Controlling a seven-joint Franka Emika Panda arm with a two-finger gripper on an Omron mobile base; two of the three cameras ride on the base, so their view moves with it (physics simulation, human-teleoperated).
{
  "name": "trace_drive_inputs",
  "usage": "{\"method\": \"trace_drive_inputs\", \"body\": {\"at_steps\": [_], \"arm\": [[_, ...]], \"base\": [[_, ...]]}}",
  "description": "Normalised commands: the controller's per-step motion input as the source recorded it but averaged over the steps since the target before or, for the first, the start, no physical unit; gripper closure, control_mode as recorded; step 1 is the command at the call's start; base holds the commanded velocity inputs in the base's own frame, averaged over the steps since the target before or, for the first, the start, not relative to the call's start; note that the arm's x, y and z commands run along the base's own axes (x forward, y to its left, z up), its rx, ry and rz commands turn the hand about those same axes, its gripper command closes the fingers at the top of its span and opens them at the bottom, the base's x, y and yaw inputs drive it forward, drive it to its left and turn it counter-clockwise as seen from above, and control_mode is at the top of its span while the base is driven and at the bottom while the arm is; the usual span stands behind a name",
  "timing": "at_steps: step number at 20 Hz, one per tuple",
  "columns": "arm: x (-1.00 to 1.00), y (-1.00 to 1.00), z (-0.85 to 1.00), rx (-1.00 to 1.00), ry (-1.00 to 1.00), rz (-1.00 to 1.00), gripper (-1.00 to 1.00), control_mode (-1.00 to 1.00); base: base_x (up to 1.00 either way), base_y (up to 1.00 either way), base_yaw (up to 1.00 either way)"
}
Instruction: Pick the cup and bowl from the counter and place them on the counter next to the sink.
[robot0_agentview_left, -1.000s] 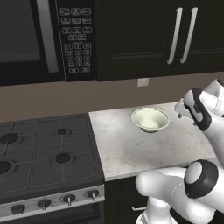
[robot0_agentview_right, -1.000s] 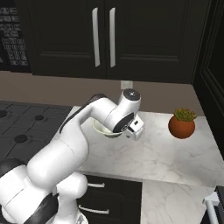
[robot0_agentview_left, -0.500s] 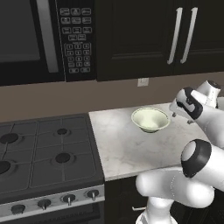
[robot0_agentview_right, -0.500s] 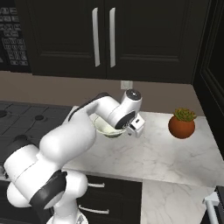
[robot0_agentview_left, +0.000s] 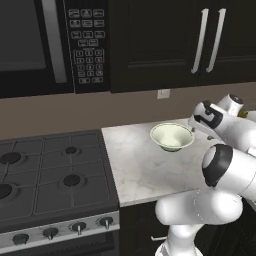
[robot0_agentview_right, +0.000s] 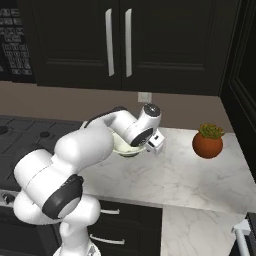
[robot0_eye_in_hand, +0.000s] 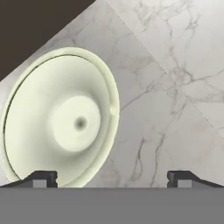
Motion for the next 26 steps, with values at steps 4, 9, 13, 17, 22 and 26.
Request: {"method": "trace_drive_inputs", "body": {"at_steps": [4, 9, 13, 17, 22, 26], "arm": [[0.25, 0.08, -0.19, 0.0, -0.05, -0.01, -1.0, -1.0], [0.1, 0.02, -0.25, 0.0, -0.04, 0.0, -1.0, -1.0], [0.13, 0.0, -0.32, 0.0, -0.02, 0.0, -1.0, -1.0], [0.11, 0.0, -0.24, 0.0, -0.01, 0.0, -1.0, -1.0], [0.14, 0.0, -0.09, 0.0, 0.0, 0.0, -1.0, -1.0], [0.16, 0.0, 0.0, 0.0, 0.0, 0.0, -1.0, -1.0]], "base": [[0.0, 0.0, 0.0], [0.0, 0.0, 0.0], [0.0, 0.0, 0.0], [0.0, 0.0, 0.0], [0.0, 0.0, 0.0], [0.0, 0.0, 0.0]]}}
